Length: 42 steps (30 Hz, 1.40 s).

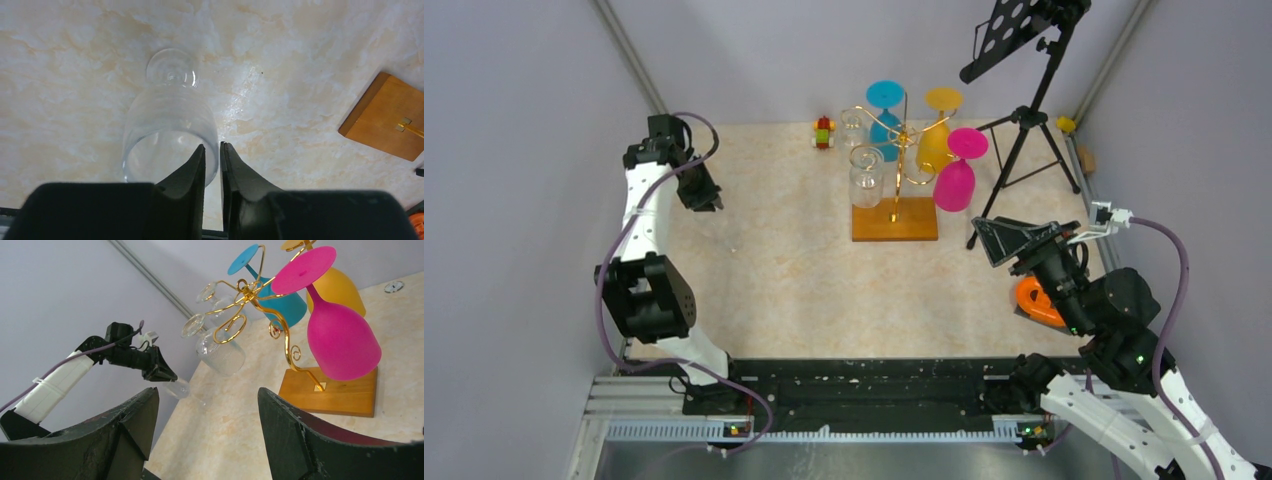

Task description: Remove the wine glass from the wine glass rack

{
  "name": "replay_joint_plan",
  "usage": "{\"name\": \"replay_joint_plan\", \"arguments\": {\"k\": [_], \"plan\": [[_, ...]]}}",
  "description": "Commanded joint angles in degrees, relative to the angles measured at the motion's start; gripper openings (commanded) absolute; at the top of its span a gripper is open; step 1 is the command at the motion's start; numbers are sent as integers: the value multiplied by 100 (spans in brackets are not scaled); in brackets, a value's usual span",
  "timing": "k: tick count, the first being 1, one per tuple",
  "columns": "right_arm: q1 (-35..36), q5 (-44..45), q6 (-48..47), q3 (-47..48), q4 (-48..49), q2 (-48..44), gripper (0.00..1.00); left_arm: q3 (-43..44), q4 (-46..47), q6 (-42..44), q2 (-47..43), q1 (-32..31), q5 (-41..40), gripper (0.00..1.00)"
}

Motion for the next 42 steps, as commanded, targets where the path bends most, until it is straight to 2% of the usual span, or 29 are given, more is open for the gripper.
{"name": "replay_joint_plan", "arguments": {"k": [1, 10, 13, 19, 20, 21, 22, 26, 30, 33, 35, 39, 42], "plan": [[60, 142, 20, 147, -85, 57, 73, 244, 148, 107, -2, 50, -52, 23], [60, 115, 88, 212, -152, 64, 73, 522, 12, 204, -129, 59, 7, 43], [60, 104, 90, 273, -192, 96, 73, 598, 7, 258, -348, 59, -25, 52], [60, -130, 67, 669, -474, 420, 73, 497, 234, 271, -1075, 59, 26, 64], [60, -219, 65, 758, -518, 519, 73, 442, 334, 249, -1226, 59, 91, 68], [60, -369, 32, 849, -531, 651, 73, 408, 420, 231, -1378, 59, 149, 87], [60, -502, 19, 927, -526, 784, 73, 395, 468, 218, -1519, 59, 221, 94], [61, -936, 63, 1239, -479, 1334, 73, 345, 660, 197, -1977, 59, 820, 97], [61, -909, 309, 1338, -110, 1628, 73, -107, 1163, 162, -2540, 59, 2172, 98], [60, -444, 236, 1765, -363, 1898, 72, -648, 1810, 69, -2994, 49, 3213, 99], [56, 158, -153, 2554, -961, 2250, 72, -891, 2125, -130, -3192, 42, 3608, 99], [-71, 798, -835, 3607, -1760, 2950, 73, -1056, 2434, -319, -3324, -38, 3962, 99], [-679, 354, -883, 3788, -1810, 3177, 75, -1011, 2437, -298, -3308, -76, 3919, 99]]}}
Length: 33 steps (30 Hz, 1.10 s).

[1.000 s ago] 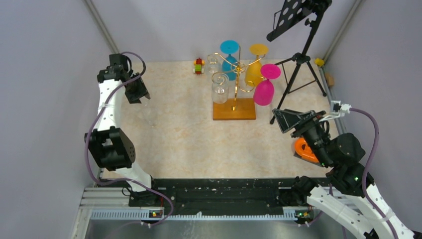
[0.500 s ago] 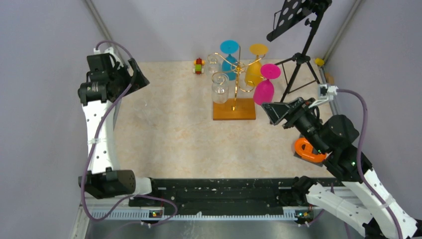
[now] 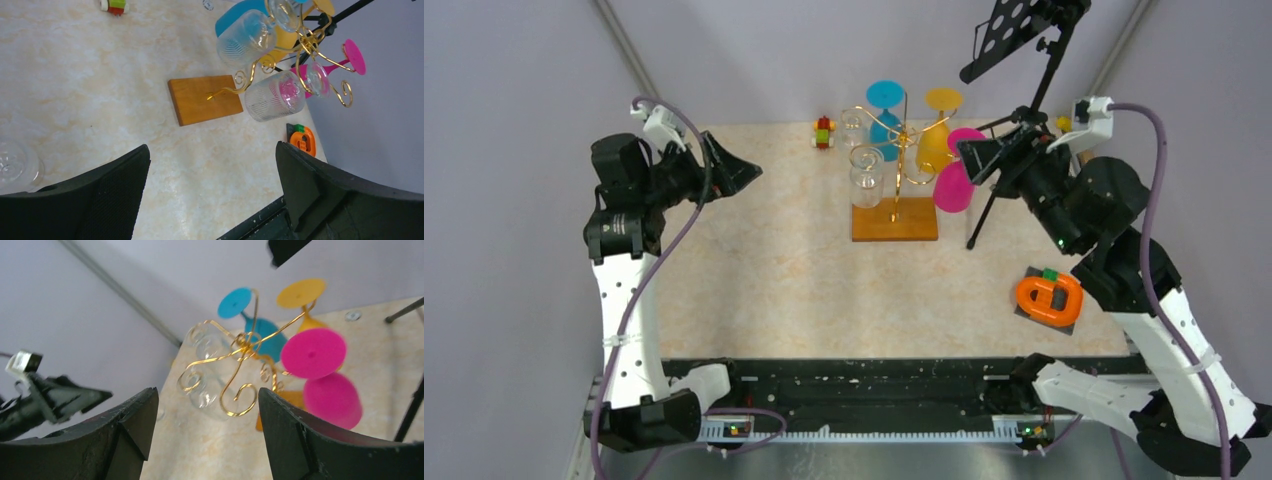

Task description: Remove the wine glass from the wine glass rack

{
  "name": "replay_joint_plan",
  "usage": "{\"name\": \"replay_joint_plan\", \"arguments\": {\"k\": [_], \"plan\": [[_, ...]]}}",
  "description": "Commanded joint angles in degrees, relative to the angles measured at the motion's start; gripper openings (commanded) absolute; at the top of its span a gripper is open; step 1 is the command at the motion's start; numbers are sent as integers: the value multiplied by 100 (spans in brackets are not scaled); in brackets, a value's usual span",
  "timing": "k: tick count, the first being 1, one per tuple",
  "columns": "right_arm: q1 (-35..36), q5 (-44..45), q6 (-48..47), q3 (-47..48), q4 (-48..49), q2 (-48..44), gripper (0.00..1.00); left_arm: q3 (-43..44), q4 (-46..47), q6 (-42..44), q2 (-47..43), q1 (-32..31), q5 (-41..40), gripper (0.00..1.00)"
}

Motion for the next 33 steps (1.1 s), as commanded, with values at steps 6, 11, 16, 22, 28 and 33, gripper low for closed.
{"name": "replay_joint_plan", "arguments": {"k": [6, 11, 16, 22, 28, 33], "plan": [[-3142, -2816, 332, -287, 211, 410, 72, 89, 485, -33, 26, -145, 374, 99], [-4154, -4171, 936, -978, 1066, 465, 71, 73, 447, 29, 4, -251, 300, 99], [-4462, -4831, 1889, -1733, 2493, 571, 74, 319, 291, 71, 41, -357, 217, 99], [-4462, -5355, 2690, -2019, 3482, 917, 72, 568, 77, 207, 147, -663, 84, 99], [-4462, -5192, 2812, -2055, 3413, 1027, 68, 555, 114, 194, 180, -724, 68, 98], [-4462, -5354, 3106, -2220, 3623, 1203, 64, 493, 189, 157, 165, -732, 118, 98]]}}
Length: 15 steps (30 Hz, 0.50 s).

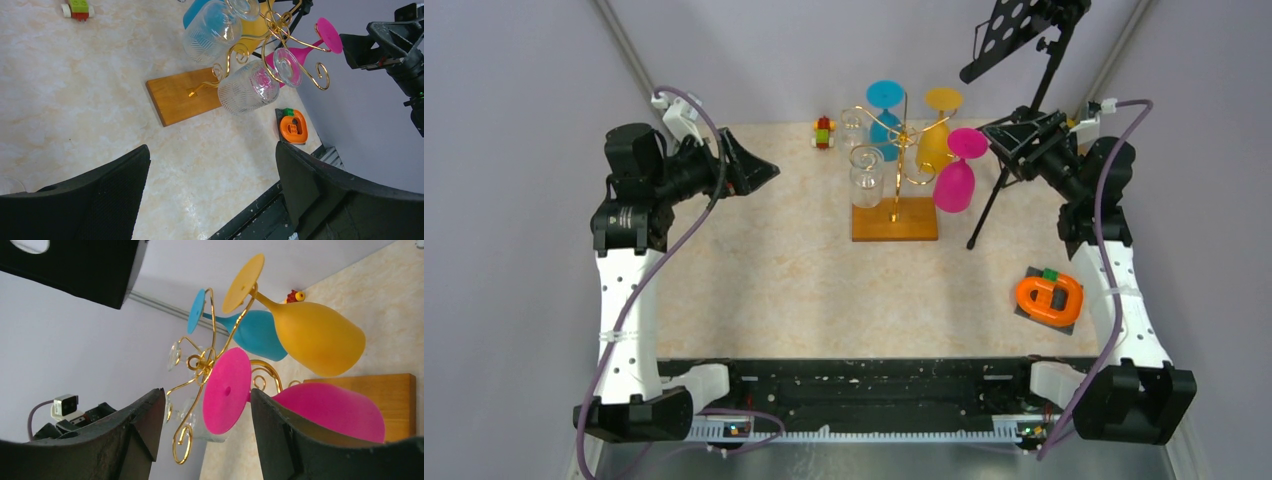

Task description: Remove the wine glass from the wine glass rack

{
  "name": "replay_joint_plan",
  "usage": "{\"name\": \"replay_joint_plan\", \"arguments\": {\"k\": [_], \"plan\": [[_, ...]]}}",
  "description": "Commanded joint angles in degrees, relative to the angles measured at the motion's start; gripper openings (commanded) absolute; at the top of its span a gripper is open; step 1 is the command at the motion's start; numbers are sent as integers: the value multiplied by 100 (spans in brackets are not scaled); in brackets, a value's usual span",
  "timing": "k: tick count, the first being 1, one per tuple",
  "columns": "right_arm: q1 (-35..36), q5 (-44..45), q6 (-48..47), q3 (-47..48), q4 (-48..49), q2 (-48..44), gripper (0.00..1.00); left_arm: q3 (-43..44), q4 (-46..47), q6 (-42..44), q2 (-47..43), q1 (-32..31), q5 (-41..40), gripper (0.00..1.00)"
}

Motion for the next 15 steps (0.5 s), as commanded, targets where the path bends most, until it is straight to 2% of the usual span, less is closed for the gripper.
{"name": "replay_joint_plan", "arguments": {"k": [1, 9, 15], "plan": [[-45, -209, 360, -138, 475, 151, 64, 105, 188, 32, -11, -26, 26, 98], [-36, -420, 578, -232, 723, 240, 46, 78, 231, -24, -4, -29, 49, 98], [-36, -474, 884, -376, 936, 331, 45, 65, 327, -163, -20, -32, 275, 98]]}}
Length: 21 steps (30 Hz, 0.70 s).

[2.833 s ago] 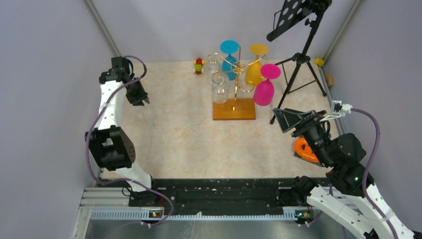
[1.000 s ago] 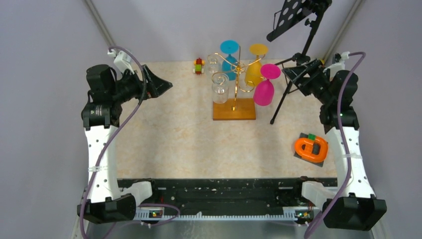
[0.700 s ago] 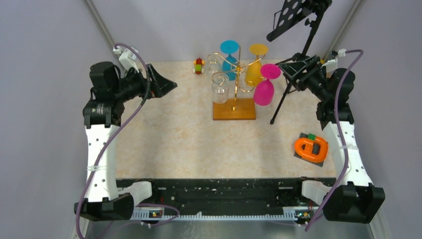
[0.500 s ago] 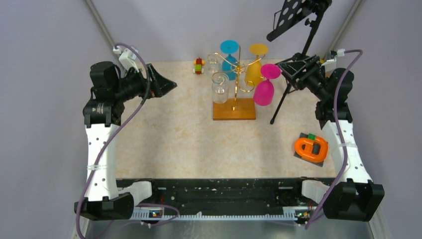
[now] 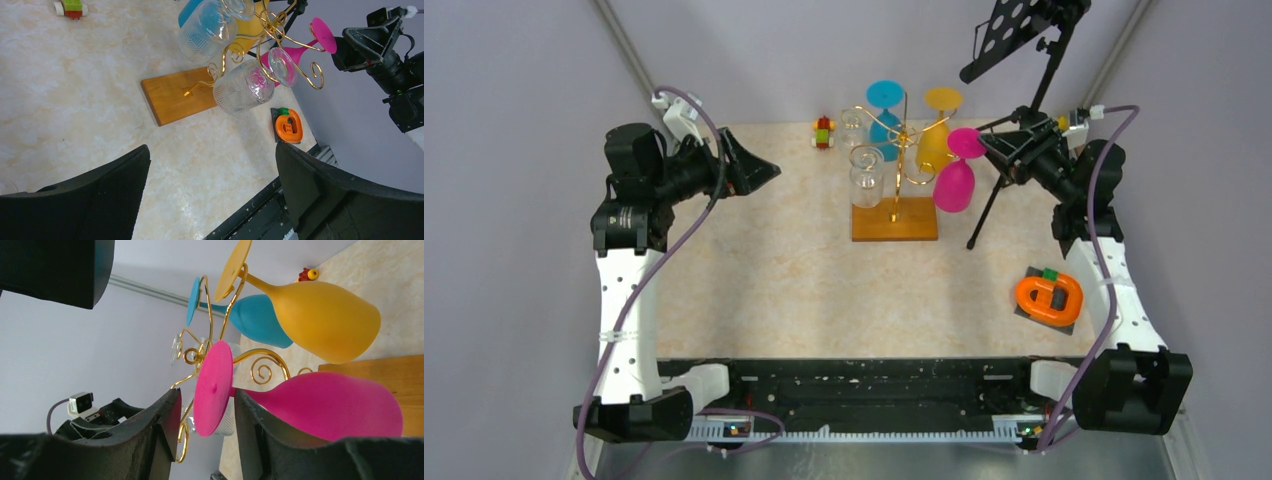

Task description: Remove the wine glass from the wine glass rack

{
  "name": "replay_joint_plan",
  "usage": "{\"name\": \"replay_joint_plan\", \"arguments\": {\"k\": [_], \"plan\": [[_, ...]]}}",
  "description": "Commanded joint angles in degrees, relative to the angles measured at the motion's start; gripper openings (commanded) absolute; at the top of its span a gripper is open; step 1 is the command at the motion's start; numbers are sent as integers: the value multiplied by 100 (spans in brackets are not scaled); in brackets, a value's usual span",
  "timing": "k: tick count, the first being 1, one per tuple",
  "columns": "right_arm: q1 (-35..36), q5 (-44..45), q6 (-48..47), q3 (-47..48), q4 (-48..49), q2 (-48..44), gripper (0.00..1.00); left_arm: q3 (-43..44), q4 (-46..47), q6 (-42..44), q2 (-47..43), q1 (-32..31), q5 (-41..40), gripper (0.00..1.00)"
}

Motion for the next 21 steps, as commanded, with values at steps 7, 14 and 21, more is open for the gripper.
{"name": "replay_joint_plan", "arguments": {"k": [7, 14, 21], "plan": [[22, -93, 354, 47, 466, 168, 31, -22, 444, -209, -32, -34, 372, 98], [211, 107, 86, 250, 166, 120, 0, -34, 467, -224, -69, -55, 388, 98], [270, 327, 112, 408, -125, -208, 0, -58, 416, -157, -104, -78, 278, 99]]}}
